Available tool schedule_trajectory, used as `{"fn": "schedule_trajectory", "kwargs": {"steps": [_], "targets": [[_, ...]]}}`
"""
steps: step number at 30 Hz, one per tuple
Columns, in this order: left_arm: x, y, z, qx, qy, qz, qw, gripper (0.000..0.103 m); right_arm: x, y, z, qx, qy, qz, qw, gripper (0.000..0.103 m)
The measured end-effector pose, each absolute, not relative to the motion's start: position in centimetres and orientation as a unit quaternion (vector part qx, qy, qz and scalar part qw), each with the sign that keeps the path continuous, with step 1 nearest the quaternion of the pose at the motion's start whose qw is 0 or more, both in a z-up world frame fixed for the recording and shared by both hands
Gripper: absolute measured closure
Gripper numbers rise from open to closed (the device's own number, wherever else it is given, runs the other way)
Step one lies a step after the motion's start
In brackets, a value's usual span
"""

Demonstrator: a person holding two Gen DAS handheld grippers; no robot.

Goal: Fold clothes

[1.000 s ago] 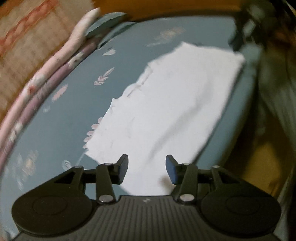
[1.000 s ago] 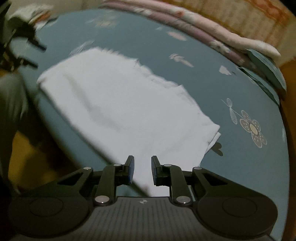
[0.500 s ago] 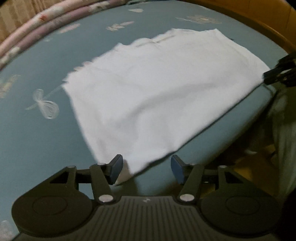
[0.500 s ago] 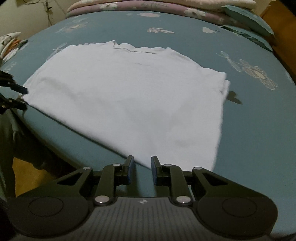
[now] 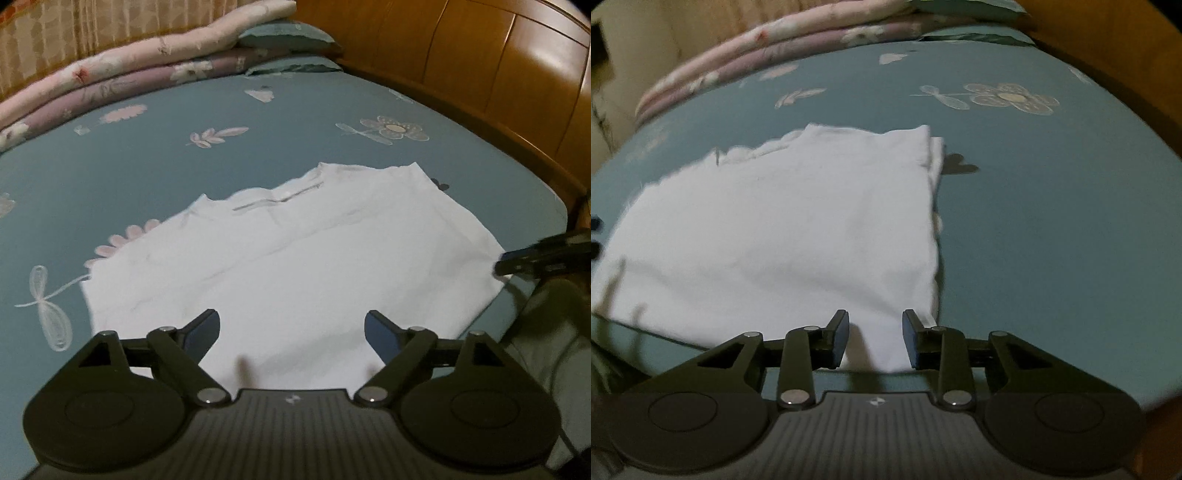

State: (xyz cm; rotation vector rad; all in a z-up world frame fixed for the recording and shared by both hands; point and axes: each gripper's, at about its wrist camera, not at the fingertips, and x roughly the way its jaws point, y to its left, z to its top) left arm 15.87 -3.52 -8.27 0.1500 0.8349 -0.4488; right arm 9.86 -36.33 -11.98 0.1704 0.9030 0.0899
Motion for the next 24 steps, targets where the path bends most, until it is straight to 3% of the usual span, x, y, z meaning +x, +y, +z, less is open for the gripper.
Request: {"fn": "schedule_trajectory", "kwargs": {"steps": [3, 9, 18, 24], "targets": [[17.2, -4.4, -9.4, 0.067, 0.411, -0.203, 0.886, 0.017, 9.4, -36.4, -10.3, 0.071, 0.411, 0.023, 0.909, 0.049], [18.4, -5.0, -10.1, 0.038, 0.408, -0.191, 0.892, 0.014, 12.3, -35.6, -8.4, 0.079, 0.356, 0.041, 0.930, 0.049], [19.1, -4.1, -10.4, 0.037, 0.403, -0.149, 0.902, 0.011, 21.1, -33.7, -10.8, 0.082, 0.360, 0.085, 0.926, 0.049], [20.0, -3.9, -10.7, 0.041, 0.395, -0.137, 0.907, 0.011, 22.2, -35.8, -11.0, 0.063, 0.332, 0.037, 0.940, 0.049]]}}
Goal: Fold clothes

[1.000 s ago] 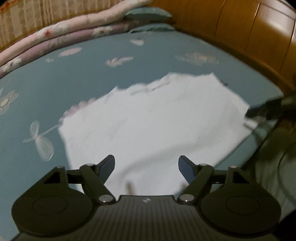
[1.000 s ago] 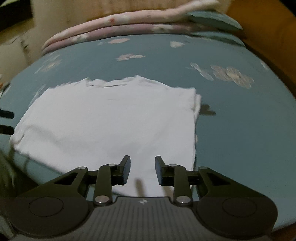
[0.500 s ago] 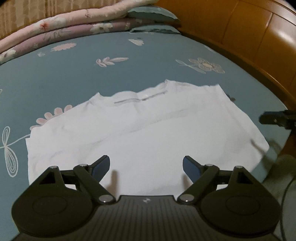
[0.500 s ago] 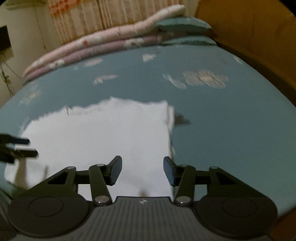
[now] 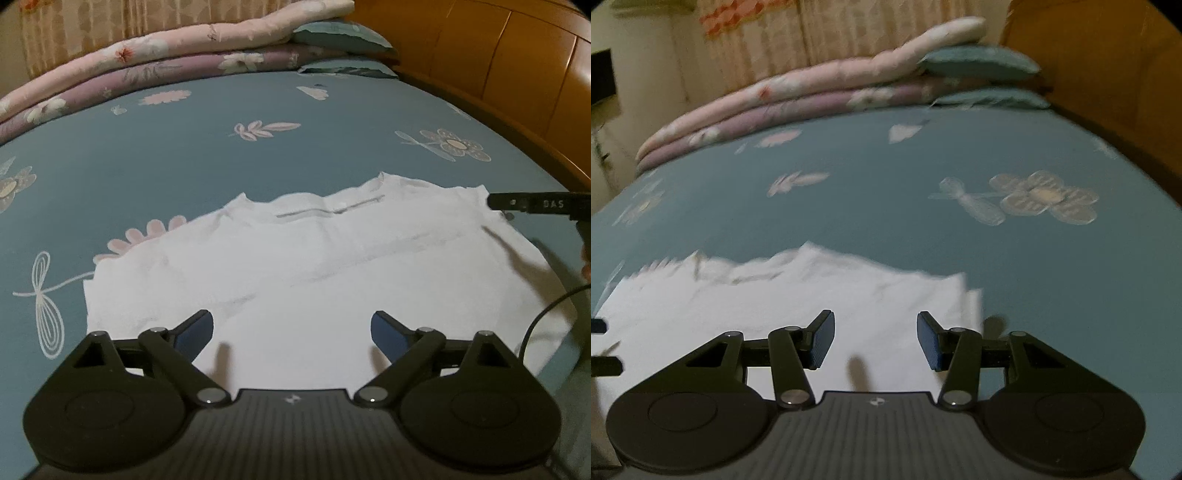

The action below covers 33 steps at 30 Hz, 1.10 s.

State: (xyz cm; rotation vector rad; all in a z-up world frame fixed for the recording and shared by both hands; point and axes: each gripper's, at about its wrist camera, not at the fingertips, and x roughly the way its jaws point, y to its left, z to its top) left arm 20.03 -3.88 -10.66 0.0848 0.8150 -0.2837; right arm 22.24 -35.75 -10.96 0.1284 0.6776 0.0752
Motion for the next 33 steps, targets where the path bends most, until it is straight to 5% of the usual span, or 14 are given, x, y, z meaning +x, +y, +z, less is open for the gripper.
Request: {"fn": "schedule_trajectory", "kwargs": {"steps": [3, 12, 15, 20, 24, 27, 33], "targets": [[20.6, -4.1, -11.0, 0.041, 0.397, -0.137, 0.907, 0.011, 22.7, -37.7, -12.0, 0.077, 0.341, 0.023, 0.937, 0.053], [21.4, -5.0, -12.1, 0.047, 0.412, -0.143, 0.899, 0.011, 23.4, -39.7, -14.0, 0.111, 0.354, 0.037, 0.928, 0.087], [21.3, -5.1, -11.9, 0.045, 0.408, -0.150, 0.899, 0.011, 22.9, -39.9, -13.4, 0.103, 0.350, 0.039, 0.930, 0.089], [21.4, -4.8, -11.8, 0.044, 0.409, -0.140, 0.901, 0.011, 22.7, -39.2, -13.1, 0.083, 0.350, 0.014, 0.933, 0.086], [21.3, -3.7, -11.6, 0.034, 0.406, -0.133, 0.903, 0.011, 21.8, -37.8, -11.6, 0.061, 0.330, 0.014, 0.942, 0.073], [21.7, -2.9, -11.9, 0.026, 0.410, -0.121, 0.904, 0.011, 21.7, -35.8, -11.5, 0.048, 0.325, 0.051, 0.943, 0.053], [23.5, 0.1, -13.0, 0.018, 0.414, -0.083, 0.906, 0.010, 22.5, -33.8, -14.2, 0.027, 0.343, 0.074, 0.936, 0.044]]}}
